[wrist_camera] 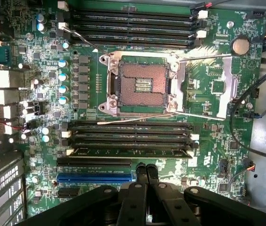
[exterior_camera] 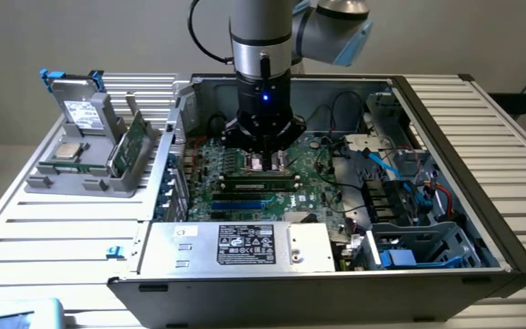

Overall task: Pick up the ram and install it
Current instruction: 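Press down the ram until it locks into place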

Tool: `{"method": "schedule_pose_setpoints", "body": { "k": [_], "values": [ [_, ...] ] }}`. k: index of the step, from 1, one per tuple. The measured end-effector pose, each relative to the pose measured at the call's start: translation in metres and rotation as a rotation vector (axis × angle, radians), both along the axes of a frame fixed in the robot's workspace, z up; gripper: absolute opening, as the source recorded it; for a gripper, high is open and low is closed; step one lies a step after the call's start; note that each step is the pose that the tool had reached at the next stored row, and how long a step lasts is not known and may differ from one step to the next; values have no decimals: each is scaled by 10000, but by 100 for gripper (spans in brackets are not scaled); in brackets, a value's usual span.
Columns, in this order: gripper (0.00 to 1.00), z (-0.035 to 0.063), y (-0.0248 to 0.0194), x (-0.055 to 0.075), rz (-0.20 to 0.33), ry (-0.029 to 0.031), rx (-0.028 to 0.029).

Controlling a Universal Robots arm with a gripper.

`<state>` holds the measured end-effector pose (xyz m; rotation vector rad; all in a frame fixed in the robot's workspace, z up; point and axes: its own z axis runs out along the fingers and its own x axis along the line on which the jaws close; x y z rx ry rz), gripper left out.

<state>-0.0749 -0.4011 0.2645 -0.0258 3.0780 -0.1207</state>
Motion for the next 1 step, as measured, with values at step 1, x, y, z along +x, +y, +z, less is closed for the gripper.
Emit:
{"method": "schedule_pose_setpoints", "body": {
  "k": [1],
  "values": [
    [11,0,0,0,-2,0,0]
  ]
}}
